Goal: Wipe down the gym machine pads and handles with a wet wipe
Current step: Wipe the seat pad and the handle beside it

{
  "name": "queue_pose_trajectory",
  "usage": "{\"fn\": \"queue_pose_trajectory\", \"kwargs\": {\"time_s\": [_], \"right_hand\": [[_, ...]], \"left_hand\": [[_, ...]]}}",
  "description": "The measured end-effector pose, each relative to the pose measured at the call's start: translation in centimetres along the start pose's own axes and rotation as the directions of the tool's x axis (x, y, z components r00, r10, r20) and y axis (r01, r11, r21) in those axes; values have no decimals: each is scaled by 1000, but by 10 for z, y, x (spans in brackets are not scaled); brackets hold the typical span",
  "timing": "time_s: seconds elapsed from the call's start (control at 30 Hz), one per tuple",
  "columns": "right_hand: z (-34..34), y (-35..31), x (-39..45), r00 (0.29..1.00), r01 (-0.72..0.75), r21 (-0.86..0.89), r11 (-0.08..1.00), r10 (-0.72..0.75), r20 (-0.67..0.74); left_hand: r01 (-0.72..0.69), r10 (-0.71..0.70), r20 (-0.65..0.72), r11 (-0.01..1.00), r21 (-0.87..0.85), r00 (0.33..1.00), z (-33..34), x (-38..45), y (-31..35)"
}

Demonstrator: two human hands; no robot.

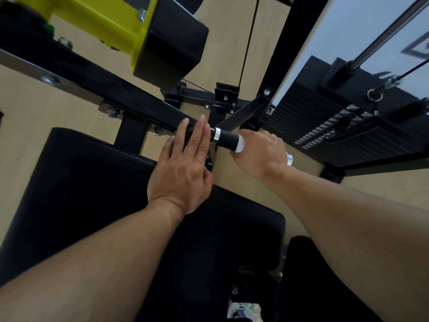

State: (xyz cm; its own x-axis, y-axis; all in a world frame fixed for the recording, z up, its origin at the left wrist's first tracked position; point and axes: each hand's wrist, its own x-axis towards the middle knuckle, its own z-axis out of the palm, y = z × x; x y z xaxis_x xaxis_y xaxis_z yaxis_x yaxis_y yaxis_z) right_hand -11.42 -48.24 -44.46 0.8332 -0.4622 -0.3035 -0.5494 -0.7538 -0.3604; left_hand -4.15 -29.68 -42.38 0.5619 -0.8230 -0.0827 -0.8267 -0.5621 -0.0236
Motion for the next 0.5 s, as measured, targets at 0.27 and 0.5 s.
{"fn": "queue_pose_trajectory", "kwargs": {"time_s": [0.27, 0.5], "right_hand": [[3, -35, 5, 988, 111, 33, 993, -107, -112], [2, 42, -22, 984, -175, -53, 983, 173, -28]], "left_hand": [[-4, 4, -8, 1000, 18, 1000, 0, 0, 0], [-4, 4, -8, 1000, 12, 1000, 1, 0, -1]]}}
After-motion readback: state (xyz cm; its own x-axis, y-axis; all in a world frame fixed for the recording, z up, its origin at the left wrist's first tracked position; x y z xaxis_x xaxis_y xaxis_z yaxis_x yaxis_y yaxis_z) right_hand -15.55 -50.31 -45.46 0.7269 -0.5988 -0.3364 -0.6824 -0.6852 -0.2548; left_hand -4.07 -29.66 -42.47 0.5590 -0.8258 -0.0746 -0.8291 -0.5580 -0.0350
